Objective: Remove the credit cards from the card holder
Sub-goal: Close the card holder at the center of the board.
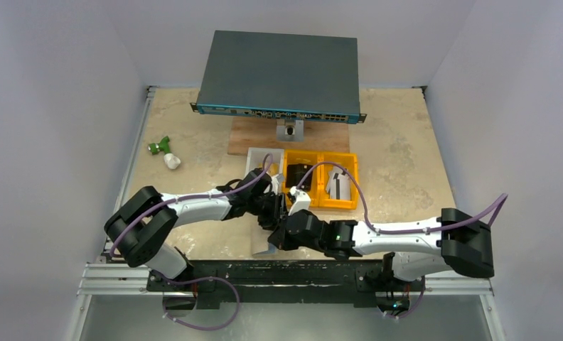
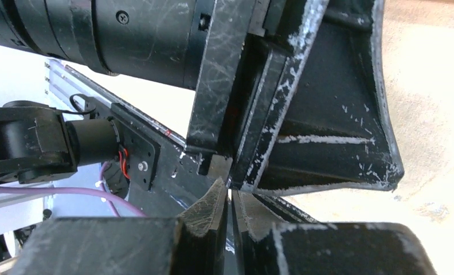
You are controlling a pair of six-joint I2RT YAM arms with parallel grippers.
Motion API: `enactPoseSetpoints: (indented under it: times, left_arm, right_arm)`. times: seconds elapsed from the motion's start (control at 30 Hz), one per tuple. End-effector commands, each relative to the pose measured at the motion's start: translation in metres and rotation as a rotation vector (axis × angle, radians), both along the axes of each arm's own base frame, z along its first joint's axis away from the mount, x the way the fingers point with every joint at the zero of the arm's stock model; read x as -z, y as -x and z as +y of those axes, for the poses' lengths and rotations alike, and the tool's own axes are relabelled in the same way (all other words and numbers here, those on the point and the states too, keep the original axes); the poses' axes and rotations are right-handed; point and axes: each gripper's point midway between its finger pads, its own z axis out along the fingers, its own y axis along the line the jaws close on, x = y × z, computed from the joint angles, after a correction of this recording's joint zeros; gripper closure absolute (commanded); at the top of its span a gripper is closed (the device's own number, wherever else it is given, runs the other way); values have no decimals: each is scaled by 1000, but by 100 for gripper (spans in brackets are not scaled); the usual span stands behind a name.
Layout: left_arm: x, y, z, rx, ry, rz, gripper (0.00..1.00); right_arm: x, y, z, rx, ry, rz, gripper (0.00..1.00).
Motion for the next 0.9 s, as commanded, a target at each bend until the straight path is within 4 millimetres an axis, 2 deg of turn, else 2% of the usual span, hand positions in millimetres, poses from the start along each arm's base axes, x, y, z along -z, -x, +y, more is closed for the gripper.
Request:
enactPoseSetpoints:
  times: [0.0,0.27,0.43,0.53,0.7,0.87]
  left_arm:
    - [0,3,-4,38,28,-18,65]
    - [-4,3,-5,53,41,-28,65]
    - [-12,4,-4,63,52,-48,64]
    - [-23,3,-1,71,50,-81,61]
    - [-49,1,8,72,36,-151,51]
    - [-69,-1,24,41,-15,-213,45]
  right_arm:
    - [-24,-6,28,-23,-86,-52,92]
    - [16,-8,36,-23,-5,-31,91]
    - [45,-9,19,60,59,29,93]
    - [59,-8,8,86,93,51,94]
    - [77,-5,2,105,127,89,96]
    - [92,-2,-4,133,159,125,98]
